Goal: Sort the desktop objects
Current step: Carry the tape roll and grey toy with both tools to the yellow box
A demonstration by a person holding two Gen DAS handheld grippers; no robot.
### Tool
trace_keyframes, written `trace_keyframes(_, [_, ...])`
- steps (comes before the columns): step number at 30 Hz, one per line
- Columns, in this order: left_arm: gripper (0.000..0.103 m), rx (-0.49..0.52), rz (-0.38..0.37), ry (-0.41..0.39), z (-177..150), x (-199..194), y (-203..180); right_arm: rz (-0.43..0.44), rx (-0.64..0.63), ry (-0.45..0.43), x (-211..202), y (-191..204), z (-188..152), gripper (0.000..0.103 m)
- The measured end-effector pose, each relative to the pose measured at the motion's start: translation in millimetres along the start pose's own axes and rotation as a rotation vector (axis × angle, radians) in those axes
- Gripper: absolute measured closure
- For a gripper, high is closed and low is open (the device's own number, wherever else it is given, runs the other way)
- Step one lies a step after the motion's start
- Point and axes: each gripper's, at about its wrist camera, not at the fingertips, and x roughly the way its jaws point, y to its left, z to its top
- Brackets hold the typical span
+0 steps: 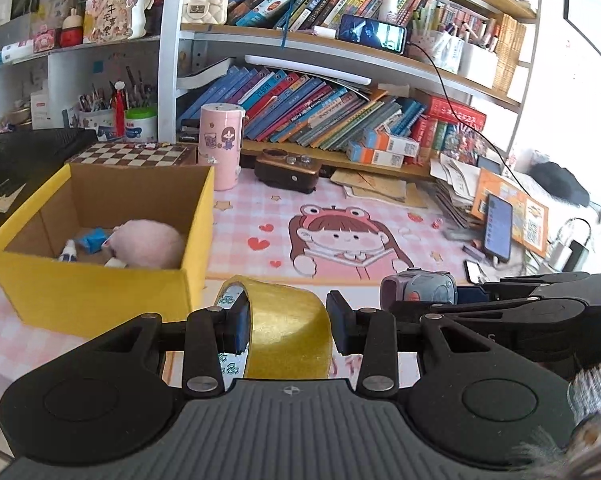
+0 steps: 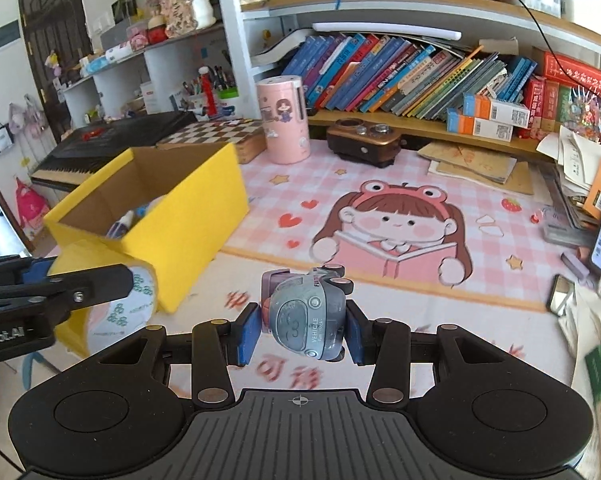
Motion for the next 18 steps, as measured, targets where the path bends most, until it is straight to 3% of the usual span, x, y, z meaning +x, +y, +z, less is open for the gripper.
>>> trace_keyframes(8, [0.067,0.011,-0.037,0.003,-24,-34,36,-0.027,-0.011,0.008,-21,58,-27,0.059])
trace_keyframes(18, [0.067,-0.036,-0.011,0.002,-46,-71,78,-0.004,-0.05,0.037,-28,118,-47,0.059])
